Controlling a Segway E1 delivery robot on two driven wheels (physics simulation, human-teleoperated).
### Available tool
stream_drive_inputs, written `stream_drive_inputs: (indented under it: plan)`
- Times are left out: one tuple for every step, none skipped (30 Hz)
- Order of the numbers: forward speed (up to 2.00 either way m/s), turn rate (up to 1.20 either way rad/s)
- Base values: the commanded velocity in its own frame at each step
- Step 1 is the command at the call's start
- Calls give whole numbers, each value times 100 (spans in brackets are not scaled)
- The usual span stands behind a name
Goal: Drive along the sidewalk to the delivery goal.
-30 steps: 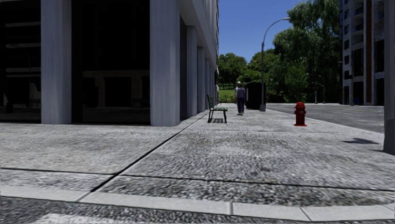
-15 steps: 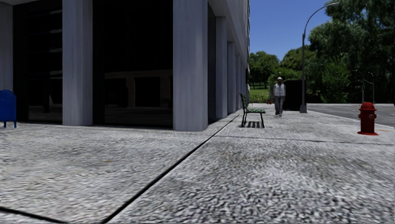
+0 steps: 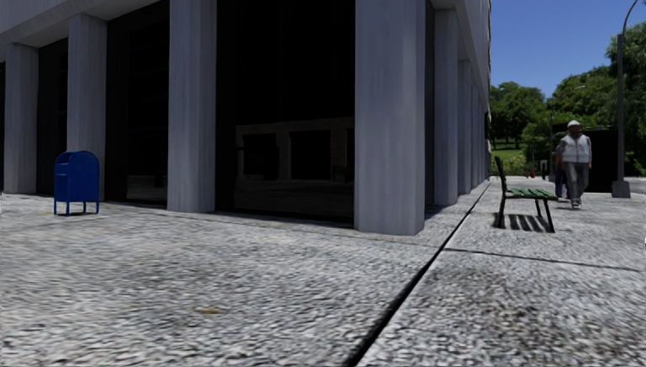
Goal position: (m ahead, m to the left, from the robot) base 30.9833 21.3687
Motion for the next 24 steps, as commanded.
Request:
stream_drive_inputs:
  plan:
    - [199, 100]
    - [199, 100]
    - [199, 100]
    - [199, 100]
    - [199, 100]
    - [199, 100]
    - [199, 100]
    - [199, 100]
    - [199, 100]
    - [199, 100]
    - [199, 101]
    - [199, 101]
    - [199, 103]
    - [199, 107]
    - [199, 110]
    - [199, 110]
    - [199, 110]
    - [199, 110]
    - [199, 110]
    - [199, 110]
    - [199, 110]
    - [199, 110]
    - [199, 110]
    - [199, 110]
